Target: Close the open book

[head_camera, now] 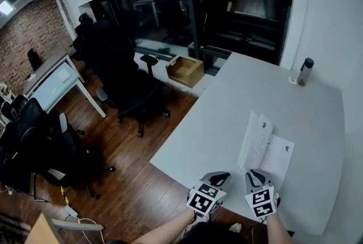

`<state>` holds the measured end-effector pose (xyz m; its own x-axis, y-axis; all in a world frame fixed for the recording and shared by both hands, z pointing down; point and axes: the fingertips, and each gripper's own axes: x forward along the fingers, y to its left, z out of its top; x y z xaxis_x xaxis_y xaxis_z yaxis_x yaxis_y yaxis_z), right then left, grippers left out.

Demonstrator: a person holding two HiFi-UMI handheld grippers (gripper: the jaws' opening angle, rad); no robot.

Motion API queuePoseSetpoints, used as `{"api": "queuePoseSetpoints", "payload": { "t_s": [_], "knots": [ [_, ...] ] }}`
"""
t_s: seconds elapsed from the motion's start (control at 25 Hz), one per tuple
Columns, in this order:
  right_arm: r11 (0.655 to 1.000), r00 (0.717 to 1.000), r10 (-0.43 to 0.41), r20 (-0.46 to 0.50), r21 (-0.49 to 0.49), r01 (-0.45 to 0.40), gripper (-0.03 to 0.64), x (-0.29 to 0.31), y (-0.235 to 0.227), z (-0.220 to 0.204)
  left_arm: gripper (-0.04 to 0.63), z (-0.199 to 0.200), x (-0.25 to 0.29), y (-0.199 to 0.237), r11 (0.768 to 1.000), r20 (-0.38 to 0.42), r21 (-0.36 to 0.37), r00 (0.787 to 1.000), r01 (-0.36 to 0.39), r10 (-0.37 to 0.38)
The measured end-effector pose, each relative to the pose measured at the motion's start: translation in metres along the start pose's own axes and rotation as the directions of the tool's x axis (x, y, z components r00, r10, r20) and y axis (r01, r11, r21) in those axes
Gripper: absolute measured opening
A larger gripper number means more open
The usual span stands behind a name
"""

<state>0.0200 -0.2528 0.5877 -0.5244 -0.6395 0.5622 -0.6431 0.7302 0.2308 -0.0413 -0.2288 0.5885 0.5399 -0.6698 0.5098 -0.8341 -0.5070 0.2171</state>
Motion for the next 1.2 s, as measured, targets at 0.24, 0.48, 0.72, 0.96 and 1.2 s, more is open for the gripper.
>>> {"api": "queuePoseSetpoints", "payload": {
  "t_s": [0.24, 0.48, 0.72, 0.96, 1.2],
  "knots": [
    [0.992, 0.999, -0.044, 0.004, 0.122, 0.043, 0.054, -0.02, -0.016, -0.023, 0.005, 0.006, 0.014, -0.021, 0.998, -0.012, 0.038, 0.999, 0.047, -0.047],
    [0.97, 0.998, -0.067, -0.011, 0.232, 0.068, 0.054, -0.032, -0.03, -0.046, 0.005, 0.01, 0.026, -0.041, 0.993, -0.025, 0.068, 0.996, 0.092, -0.09],
    [0.941, 0.998, -0.054, -0.034, 0.331, 0.062, 0.055, -0.035, -0.036, -0.067, 0.005, 0.011, 0.037, -0.055, 0.988, -0.042, 0.091, 0.992, 0.126, -0.123],
    [0.903, 0.999, -0.005, -0.046, 0.428, 0.024, 0.059, -0.038, -0.04, -0.087, 0.005, 0.014, 0.049, -0.069, 0.98, -0.052, 0.109, 0.986, 0.166, -0.161],
    [0.872, 0.998, -0.005, -0.067, 0.488, 0.037, 0.087, -0.046, -0.047, -0.107, 0.005, 0.018, 0.054, -0.081, 0.974, -0.06, 0.123, 0.981, 0.193, -0.187]
  ]
}}
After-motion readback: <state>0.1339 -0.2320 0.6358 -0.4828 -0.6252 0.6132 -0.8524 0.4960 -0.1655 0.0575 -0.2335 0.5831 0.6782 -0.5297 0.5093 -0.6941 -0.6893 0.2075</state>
